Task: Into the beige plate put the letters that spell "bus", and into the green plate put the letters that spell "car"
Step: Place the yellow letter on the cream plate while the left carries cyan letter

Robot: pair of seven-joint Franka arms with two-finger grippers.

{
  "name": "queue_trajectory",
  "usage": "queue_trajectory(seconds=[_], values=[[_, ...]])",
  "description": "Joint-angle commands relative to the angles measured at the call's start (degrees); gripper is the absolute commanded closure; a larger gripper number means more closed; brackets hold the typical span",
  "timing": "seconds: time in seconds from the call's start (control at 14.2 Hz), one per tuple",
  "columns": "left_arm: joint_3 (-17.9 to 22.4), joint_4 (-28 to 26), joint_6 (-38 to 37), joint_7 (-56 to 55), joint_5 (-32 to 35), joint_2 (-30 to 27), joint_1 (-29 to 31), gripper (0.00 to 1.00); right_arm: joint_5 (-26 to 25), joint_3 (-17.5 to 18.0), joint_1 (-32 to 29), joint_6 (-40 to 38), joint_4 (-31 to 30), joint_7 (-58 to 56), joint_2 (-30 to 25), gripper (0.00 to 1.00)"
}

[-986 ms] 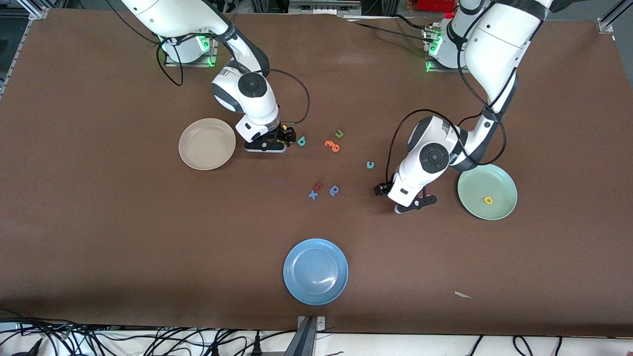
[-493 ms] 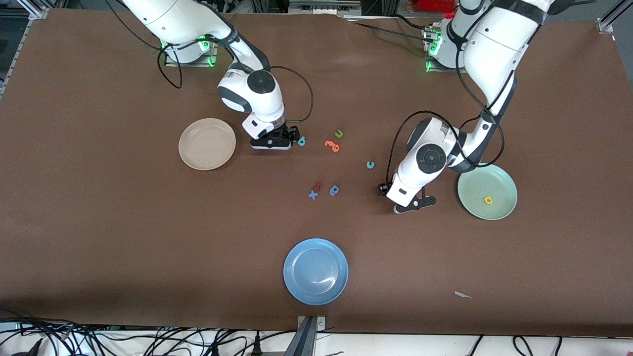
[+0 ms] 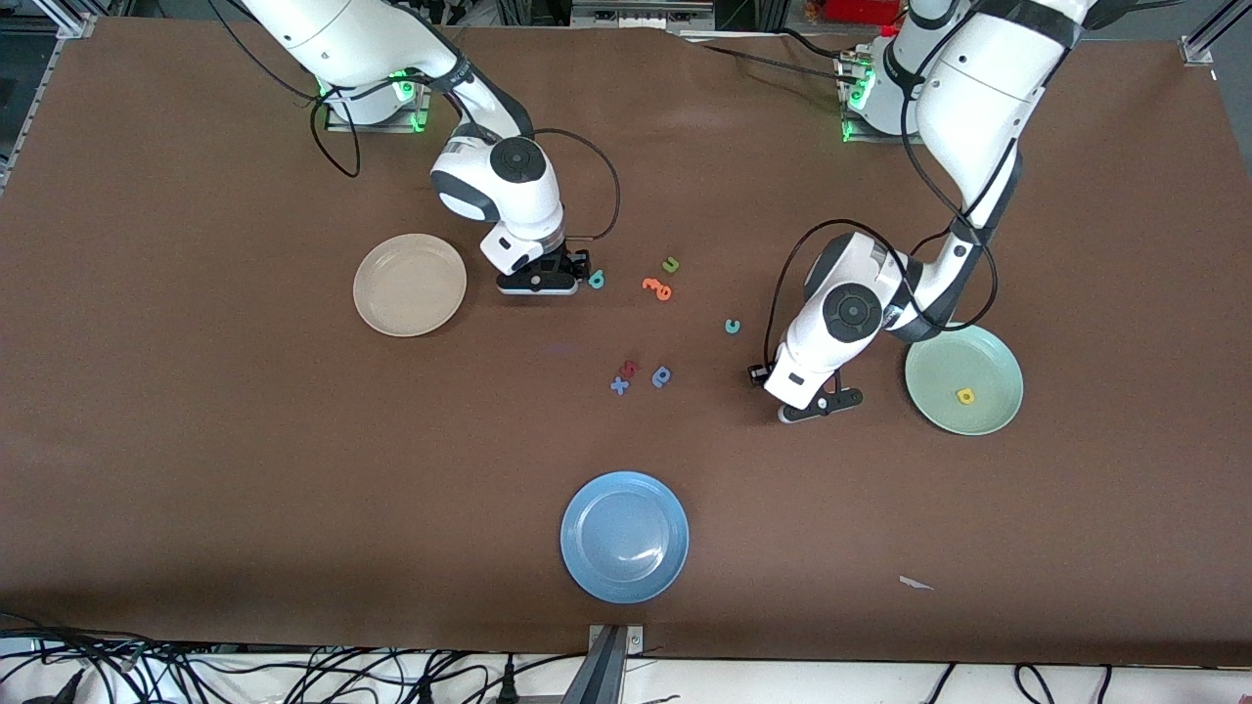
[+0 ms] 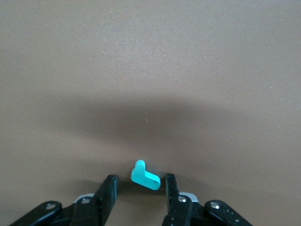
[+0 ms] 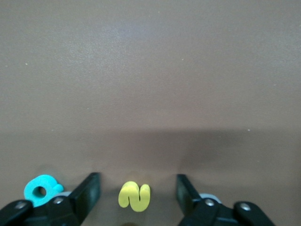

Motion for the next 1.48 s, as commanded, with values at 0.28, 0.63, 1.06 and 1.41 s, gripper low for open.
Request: queue_trajectory(seconds=[0.28,0.63,1.06,1.41], values=[[0.8,2.1,0.6,-1.4,2.5,1.6,-0.9,0.58,-1.7,0.0,-0.3,0.7,-1.5,2.5,0.1,0.56],[0.8,2.2,0.7,-1.8,2.5,2.1,-1.0,0.7,-1.7,0.0,-0.3,1.4,-2.3,2.4,-0.8,0.72],[0.8,2.5,0.7,-1.7,2.6,2.2,-0.9,0.79,-1.4,-0.1,-0.8,0.3,-2.9,0.9,-5.2,1.0],[0.8,2.5,0.7,-1.7,2.7,2.2,-0.9,0.85,0.2,0.0,-5.5,-1.5,-7.4,-6.9,-13.2,1.0]])
